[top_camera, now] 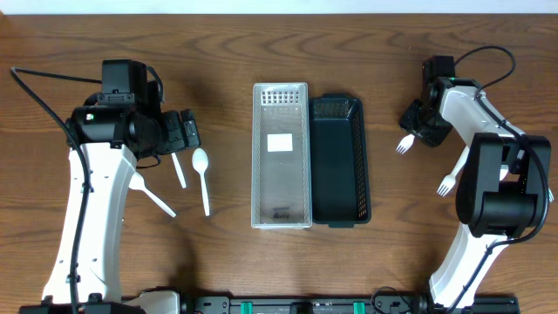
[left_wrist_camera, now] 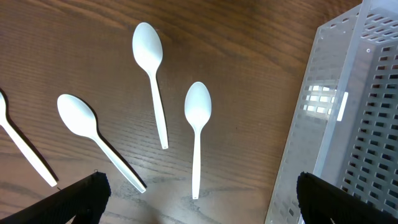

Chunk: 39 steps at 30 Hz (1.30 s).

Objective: Pack container

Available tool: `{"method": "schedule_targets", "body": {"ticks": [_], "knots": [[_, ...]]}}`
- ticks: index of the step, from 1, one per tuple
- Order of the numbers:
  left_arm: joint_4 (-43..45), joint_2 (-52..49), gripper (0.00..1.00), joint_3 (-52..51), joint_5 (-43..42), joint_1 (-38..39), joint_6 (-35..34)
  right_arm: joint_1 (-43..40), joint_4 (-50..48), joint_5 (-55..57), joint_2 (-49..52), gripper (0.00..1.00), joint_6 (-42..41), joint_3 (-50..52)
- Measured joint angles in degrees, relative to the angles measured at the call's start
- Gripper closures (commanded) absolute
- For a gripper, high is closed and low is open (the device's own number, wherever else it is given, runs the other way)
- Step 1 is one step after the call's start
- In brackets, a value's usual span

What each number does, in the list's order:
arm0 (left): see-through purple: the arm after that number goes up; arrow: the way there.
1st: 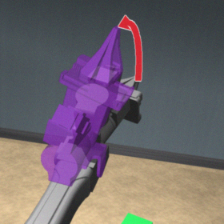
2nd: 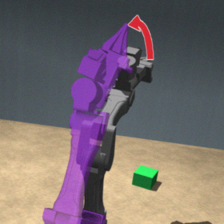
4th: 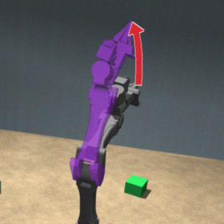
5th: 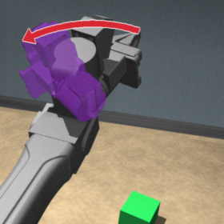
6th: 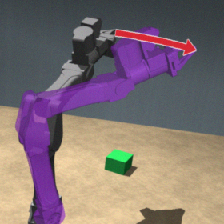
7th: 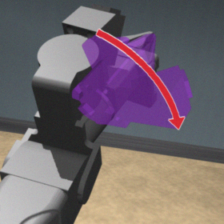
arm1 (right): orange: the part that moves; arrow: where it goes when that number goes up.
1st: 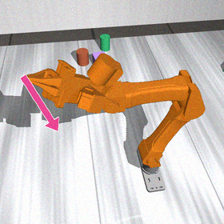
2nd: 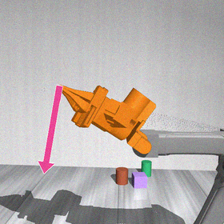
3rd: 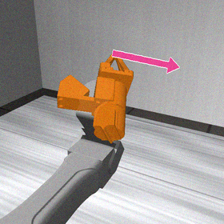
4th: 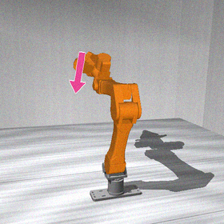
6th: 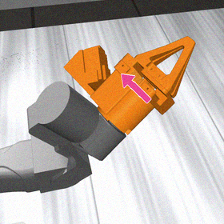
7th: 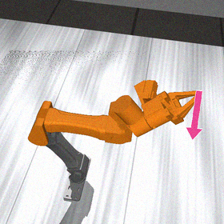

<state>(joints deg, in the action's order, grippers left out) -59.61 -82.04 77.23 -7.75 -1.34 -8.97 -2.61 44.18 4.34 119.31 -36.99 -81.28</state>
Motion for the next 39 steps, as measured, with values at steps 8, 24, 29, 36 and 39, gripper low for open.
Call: {"method": "schedule_targets", "body": {"ticks": [8,24,29,36,39], "knots": [[0.00,0.00,0.02,0.00,0.00,0.00,0.00,0.00,0.35,-0.09,0.02,0.92,0.37,-0.07],[0.00,0.00,0.02,0.00,0.00,0.00,0.00,4.66,11.80,-0.90,-6.14,0.98,9.27,-7.69],[0.00,0.00,0.02,0.00,0.00,0.00,0.00,12.15,15.74,-0.92,-15.50,0.96,11.69,-12.68],[0.02,0.00,0.02,0.00,0.00,0.00,0.00,25.09,20.63,-1.22,-17.31,0.96,12.00,-11.69],[0.02,0.00,0.02,0.00,0.00,0.00,0.00,29.18,18.75,-1.40,-16.28,0.94,10.80,-7.54]]}}
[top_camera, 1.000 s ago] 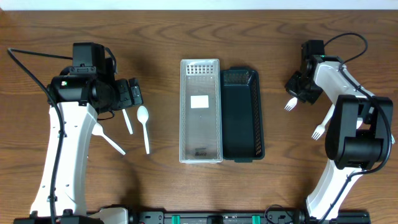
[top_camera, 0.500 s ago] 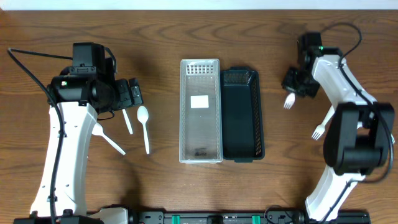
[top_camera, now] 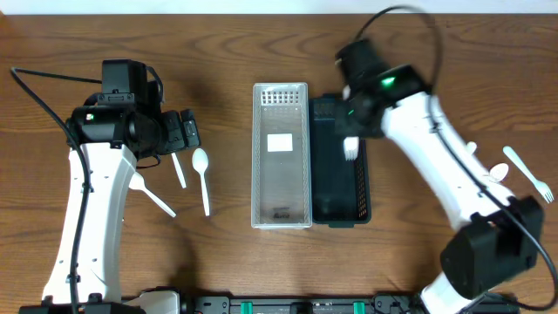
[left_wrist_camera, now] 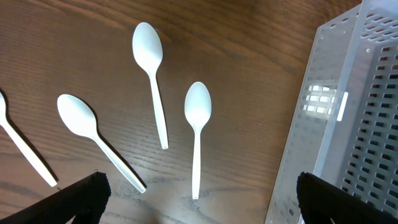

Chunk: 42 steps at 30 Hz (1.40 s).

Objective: Pack container
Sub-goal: 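Carry the white fork with right gripper into the green basket, then move right gripper to the second white fork and grasp it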

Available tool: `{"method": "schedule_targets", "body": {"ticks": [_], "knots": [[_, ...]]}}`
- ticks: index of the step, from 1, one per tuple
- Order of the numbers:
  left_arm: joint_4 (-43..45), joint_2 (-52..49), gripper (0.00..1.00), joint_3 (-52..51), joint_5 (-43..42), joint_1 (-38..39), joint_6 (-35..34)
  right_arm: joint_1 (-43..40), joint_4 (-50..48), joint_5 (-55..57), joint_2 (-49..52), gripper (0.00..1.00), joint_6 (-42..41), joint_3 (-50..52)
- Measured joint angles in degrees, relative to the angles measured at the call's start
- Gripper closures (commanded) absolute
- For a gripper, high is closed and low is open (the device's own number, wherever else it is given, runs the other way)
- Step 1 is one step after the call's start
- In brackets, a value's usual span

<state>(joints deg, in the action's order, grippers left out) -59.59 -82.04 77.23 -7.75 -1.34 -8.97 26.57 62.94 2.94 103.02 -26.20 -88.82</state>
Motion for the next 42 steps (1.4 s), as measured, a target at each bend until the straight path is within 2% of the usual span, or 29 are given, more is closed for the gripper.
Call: {"method": "schedule_targets", "body": {"ticks": [2,7,9,10,16,20,24,29,32,35,42], "knots": [[-0.02,0.00,0.02,0.00,0.00,0.00,0.00,1.62,-1.97,-0.20,0.52,0.92,-0.98,3.39],[-0.02,0.00,0.02,0.00,0.00,0.00,0.00,2.56,-6.75,-0.48,1.60,0.66,-2.69,11.13],[-0.02,0.00,0.02,0.00,0.00,0.00,0.00,2.56,-7.96,-0.46,1.62,0.47,-2.56,12.76],[-0.02,0.00,0.02,0.00,0.00,0.00,0.00,2.56,-8.61,-0.44,1.62,0.44,-2.45,12.94],[-0.04,0.00,0.02,0.00,0.00,0.00,0.00,2.23,-8.61,-0.37,1.62,0.45,-0.87,10.27],[-0.02,0.00,0.02,0.00,0.00,0.00,0.00,-1.36,-4.52,-0.07,1.33,0.44,-0.76,0.83],[-0.02,0.00,0.02,0.00,0.00,0.00,0.00,-11.58,-0.85,0.31,-1.53,0.40,-1.40,-6.69],[-0.02,0.00,0.02,0.00,0.00,0.00,0.00,-29.09,4.17,1.40,-4.96,0.38,-3.89,-7.96],[-0.02,0.00,0.02,0.00,0.00,0.00,0.00,-38.01,4.31,1.49,-4.63,0.37,-5.11,-5.64],[0.00,0.00,0.02,0.00,0.00,0.00,0.00,-42.36,1.75,0.79,-3.93,0.36,-5.38,-0.33],[-0.02,0.00,0.02,0.00,0.00,0.00,0.00,-44.44,-7.63,-1.60,0.85,0.36,-4.74,15.63]]}}
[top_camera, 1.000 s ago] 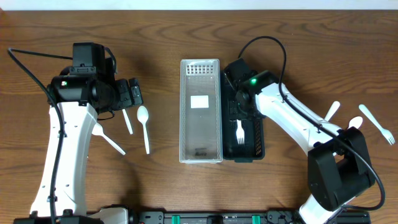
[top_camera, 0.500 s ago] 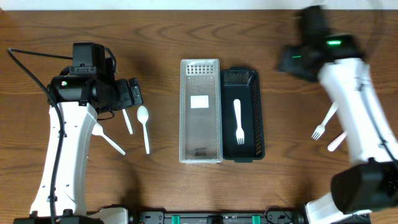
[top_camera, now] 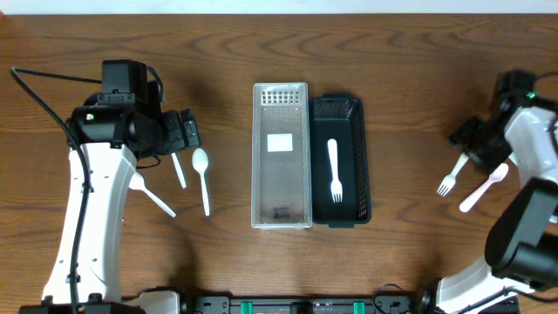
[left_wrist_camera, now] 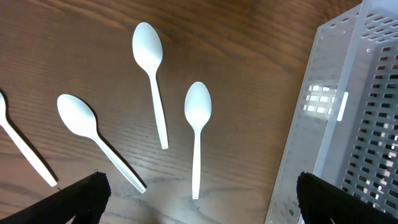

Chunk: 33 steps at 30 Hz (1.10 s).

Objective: Pack container
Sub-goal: 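Move right gripper to the second white fork and grasp it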

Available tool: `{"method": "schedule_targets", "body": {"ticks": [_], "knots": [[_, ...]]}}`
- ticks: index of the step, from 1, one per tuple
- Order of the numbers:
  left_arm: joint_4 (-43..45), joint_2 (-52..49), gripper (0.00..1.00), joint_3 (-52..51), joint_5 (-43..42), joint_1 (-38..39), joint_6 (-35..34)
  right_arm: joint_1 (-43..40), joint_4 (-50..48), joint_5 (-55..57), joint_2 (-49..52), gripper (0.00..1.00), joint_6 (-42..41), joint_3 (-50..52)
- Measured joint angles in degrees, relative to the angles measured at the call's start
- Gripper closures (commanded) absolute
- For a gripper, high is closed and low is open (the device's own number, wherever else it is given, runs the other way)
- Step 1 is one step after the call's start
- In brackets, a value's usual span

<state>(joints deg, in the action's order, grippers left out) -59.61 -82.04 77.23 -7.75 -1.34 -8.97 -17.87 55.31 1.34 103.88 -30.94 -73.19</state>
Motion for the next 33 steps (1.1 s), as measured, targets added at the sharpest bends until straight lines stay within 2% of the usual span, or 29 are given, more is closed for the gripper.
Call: {"method": "schedule_targets", "body": {"ticks": [7,19,27,31,33], "knots": [[0.02,0.00,0.02,0.00,0.00,0.00,0.00,0.11,-5.29,-1.09,1.49,0.36,0.15,8.92],[0.00,0.00,0.02,0.00,0.00,0.00,0.00,0.11,-11.32,-1.31,0.66,0.39,1.77,13.35],[-0.04,0.00,0.02,0.00,0.00,0.00,0.00,0.11,-13.09,-0.15,0.28,0.63,4.66,13.92],[-0.07,0.00,0.02,0.00,0.00,0.00,0.00,0.11,-12.74,-0.15,0.26,0.69,4.96,13.92],[-0.07,0.00,0.02,0.00,0.00,0.00,0.00,0.11,-12.72,-0.15,0.26,0.76,5.18,13.92]]}}
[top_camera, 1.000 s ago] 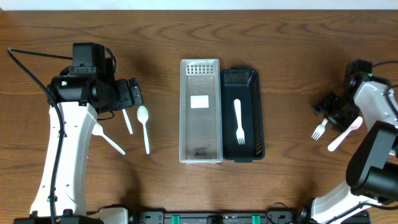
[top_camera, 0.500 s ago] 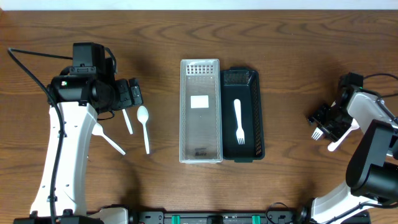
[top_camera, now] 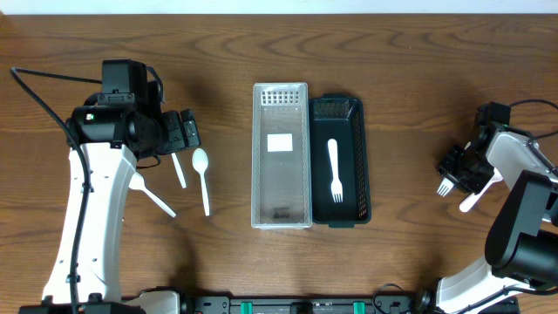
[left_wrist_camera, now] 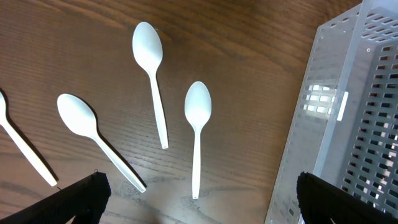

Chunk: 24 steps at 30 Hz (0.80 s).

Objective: Pack container
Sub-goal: 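Move right gripper to the second white fork and grasp it, then place the second fork into the green basket with right gripper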

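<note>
A clear perforated container [top_camera: 281, 209] stands mid-table with a dark container [top_camera: 351, 131] touching its right side. One white fork [top_camera: 334, 170] lies in the dark container. White spoons [top_camera: 201, 174] lie on the table to the left; in the left wrist view three spoons [left_wrist_camera: 198, 118] and a fourth handle show. My left gripper [top_camera: 185, 131] hangs over them, open, its fingertips [left_wrist_camera: 84, 199] wide apart and empty. My right gripper [top_camera: 457, 167] sits low over a white fork [top_camera: 444, 186] at the right; its jaws are hidden.
A pale spoon [top_camera: 473, 200] lies just right of the fork under my right gripper. The clear container's wall [left_wrist_camera: 311, 124] fills the right of the left wrist view. Bare wood lies between the containers and the right arm.
My right gripper has moved down and left, from beside the fork and pale spoon to right over the fork's handle. The left arm and the spoons are unchanged.
My right gripper was at the right of the table on a white fork. Then it was over the dark container with the fork. Then the fork lay in that container and the gripper was back at the right; now it sits over another fork.
</note>
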Available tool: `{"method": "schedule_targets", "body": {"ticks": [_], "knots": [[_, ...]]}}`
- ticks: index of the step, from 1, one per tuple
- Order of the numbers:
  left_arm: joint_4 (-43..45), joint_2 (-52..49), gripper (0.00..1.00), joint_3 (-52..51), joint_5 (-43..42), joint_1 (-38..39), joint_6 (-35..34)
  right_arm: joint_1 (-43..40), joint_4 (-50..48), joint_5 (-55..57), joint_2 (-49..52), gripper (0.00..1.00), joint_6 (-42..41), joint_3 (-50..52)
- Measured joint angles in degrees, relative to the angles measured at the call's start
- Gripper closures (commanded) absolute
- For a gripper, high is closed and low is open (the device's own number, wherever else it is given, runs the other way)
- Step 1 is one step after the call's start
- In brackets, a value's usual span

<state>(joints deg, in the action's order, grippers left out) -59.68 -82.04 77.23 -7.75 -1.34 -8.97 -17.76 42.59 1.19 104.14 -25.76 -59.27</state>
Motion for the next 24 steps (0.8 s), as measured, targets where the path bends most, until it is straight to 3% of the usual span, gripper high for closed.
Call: {"method": "schedule_targets", "body": {"ticks": [6,14,19,24], "knots": [[0.00,0.00,0.02,0.00,0.00,0.00,0.00,0.00,0.11,0.00,-0.07,0.89,0.26,0.00],[0.00,0.00,0.02,0.00,0.00,0.00,0.00,2.21,7.17,-0.59,-0.11,0.94,0.42,-1.92],[-0.09,0.00,0.02,0.00,0.00,0.00,0.00,9.60,13.40,-0.79,-2.97,0.91,1.25,-10.93],[-0.11,0.00,0.02,0.00,0.00,0.00,0.00,22.58,16.09,-0.83,-7.89,0.88,2.25,-21.73]]}}
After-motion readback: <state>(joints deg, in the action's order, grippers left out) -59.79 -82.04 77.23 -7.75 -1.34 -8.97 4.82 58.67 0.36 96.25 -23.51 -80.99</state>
